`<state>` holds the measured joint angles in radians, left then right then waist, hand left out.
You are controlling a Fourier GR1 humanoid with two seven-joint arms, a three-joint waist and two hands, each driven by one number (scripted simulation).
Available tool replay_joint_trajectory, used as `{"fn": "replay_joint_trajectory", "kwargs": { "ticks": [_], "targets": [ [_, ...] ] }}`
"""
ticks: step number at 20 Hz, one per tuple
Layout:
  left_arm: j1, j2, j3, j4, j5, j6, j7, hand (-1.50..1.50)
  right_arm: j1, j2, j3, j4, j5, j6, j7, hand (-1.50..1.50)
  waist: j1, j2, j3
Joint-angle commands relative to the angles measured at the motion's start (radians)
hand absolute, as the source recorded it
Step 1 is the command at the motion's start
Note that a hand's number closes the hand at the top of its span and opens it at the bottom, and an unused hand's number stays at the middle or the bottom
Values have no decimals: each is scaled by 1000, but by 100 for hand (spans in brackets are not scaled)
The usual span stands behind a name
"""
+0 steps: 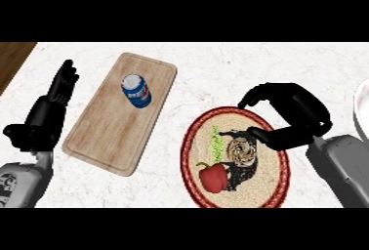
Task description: Pick the cupcake from the placemat and place it in the bowl
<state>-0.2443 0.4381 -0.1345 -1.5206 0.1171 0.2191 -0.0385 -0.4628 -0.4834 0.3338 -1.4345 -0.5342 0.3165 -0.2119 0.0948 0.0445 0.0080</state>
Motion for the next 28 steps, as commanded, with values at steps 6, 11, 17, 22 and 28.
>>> {"fn": "replay_joint_trajectory", "kwargs": {
  "ticks": [6,11,17,22,28],
  "targets": [
    [-43,-40,-41,26,-62,66,93,0,-139,-86,-38,284,23,525,-325,-150,-11,-5,1],
    [-73,-74,-66,16,-79,89,136,0,-289,-164,-5,309,188,589,-356,-150,-14,-16,-2],
    [-74,-22,-22,-11,-57,60,185,0,-357,-179,134,245,458,512,-420,-150,-21,-28,-4],
    [-45,-41,-34,-1,-77,68,163,0,-424,-156,254,280,608,462,-504,-150,-27,-28,-6],
    [-38,-74,-45,0,-104,98,159,0,-435,-165,406,270,714,427,-619,-150,-52,-31,-7]
  ]
}}
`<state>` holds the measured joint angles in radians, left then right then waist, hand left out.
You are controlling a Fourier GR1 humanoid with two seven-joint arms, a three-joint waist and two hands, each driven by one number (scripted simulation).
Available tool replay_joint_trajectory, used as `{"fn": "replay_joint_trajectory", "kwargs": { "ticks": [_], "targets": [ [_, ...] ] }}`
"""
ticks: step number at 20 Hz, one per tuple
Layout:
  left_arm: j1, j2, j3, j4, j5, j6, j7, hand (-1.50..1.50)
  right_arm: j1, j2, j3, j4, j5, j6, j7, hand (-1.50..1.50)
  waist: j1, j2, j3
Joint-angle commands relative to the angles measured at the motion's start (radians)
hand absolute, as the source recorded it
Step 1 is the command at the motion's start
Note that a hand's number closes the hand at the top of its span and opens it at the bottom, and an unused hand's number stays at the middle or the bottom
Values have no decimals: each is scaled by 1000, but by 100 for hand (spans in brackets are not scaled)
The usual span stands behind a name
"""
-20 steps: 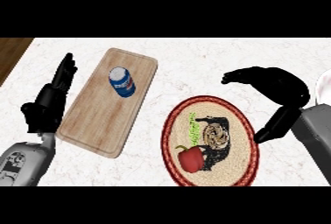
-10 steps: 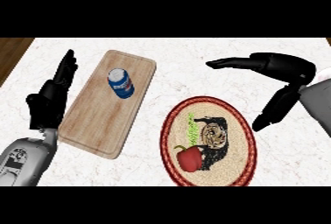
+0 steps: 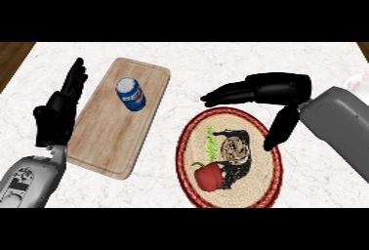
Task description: Pick the cupcake from the placemat and place it in the bowl
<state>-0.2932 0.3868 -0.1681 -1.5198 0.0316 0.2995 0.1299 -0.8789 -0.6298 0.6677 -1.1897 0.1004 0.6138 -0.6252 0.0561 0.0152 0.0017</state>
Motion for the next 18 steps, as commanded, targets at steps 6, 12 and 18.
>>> {"fn": "replay_joint_trajectory", "kwargs": {
  "ticks": [6,12,18],
  "targets": [
    [34,14,8,-80,-8,-12,54,0,-52,45,202,90,199,28,-191,-150,-14,-8,-1],
    [46,-6,33,-44,-36,-1,43,0,-36,86,262,130,327,-64,-168,-150,-41,-12,-2],
    [68,-22,29,-120,-65,8,91,0,-9,171,275,237,389,-126,-189,-150,-41,-13,-1]
  ]
}}
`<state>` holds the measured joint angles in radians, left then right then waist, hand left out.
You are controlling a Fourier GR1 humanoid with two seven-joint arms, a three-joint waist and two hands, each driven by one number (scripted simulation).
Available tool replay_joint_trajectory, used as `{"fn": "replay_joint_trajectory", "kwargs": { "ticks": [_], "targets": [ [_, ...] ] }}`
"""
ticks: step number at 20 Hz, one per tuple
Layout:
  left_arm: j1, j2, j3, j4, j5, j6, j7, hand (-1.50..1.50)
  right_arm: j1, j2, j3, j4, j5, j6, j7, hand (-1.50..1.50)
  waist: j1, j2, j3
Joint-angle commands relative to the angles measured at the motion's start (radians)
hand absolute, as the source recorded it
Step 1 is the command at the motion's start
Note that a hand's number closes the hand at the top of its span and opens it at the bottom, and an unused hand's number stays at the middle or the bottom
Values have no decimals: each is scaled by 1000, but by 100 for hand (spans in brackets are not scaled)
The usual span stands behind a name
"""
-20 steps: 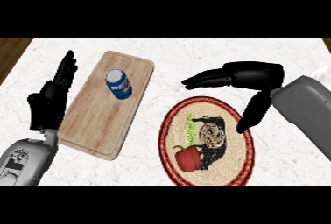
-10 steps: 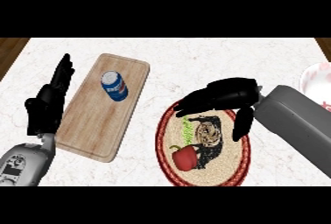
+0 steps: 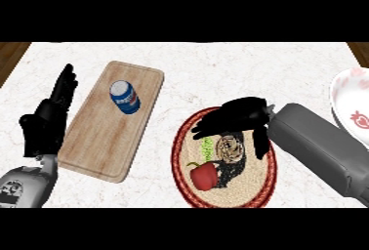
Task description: Pick the cupcake from the placemat and place it in the bowl
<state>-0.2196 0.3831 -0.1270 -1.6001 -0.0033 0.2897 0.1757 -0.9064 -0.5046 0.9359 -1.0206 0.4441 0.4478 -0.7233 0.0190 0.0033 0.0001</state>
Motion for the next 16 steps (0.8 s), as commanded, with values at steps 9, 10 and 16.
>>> {"fn": "replay_joint_trajectory", "kwargs": {
  "ticks": [9,10,16],
  "targets": [
    [-7,-35,33,27,-20,-34,-20,0,31,146,20,189,122,-3,-138,-150,-6,0,0],
    [-40,-37,21,1,-49,-12,37,0,19,168,22,220,136,-17,-152,-150,-4,0,0],
    [-39,-35,66,5,-30,-47,44,0,19,196,20,224,213,-103,-201,150,-10,-1,0]
  ]
}}
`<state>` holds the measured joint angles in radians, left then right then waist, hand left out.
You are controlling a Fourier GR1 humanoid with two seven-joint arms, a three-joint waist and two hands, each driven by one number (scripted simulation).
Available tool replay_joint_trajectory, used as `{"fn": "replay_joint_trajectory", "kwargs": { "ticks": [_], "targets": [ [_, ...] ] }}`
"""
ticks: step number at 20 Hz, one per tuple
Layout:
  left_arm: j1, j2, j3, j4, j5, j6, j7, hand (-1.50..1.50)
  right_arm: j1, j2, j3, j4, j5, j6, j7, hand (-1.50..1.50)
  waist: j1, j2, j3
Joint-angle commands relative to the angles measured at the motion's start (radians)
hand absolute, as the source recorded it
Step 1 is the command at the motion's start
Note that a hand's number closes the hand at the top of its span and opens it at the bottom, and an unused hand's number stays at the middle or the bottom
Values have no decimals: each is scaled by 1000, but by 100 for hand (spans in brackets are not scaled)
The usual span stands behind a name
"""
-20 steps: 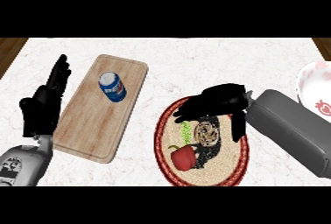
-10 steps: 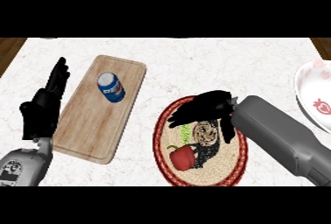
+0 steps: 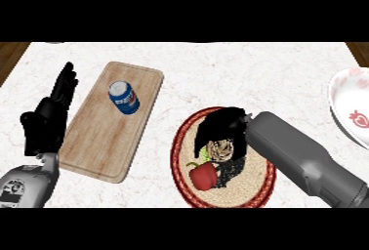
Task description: Pick the cupcake from the placemat and place it in the bowl
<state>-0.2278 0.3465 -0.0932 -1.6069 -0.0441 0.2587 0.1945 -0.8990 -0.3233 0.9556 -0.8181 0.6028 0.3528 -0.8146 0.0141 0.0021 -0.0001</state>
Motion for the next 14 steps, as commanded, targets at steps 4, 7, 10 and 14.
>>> {"fn": "replay_joint_trajectory", "kwargs": {
  "ticks": [4,7,10,14],
  "targets": [
    [65,34,52,-55,35,-70,-10,0,54,40,-16,65,80,-78,-148,150,3,-1,0],
    [-12,-38,-3,14,-41,-13,-10,0,14,67,-41,164,86,-77,-217,150,1,4,1],
    [-8,-28,23,-33,-32,-19,34,0,77,68,-41,63,82,-60,-179,150,-8,-3,0],
    [30,-7,49,20,-17,-29,-20,0,83,112,-262,219,-71,-73,291,150,-39,-10,-2]
  ]
}}
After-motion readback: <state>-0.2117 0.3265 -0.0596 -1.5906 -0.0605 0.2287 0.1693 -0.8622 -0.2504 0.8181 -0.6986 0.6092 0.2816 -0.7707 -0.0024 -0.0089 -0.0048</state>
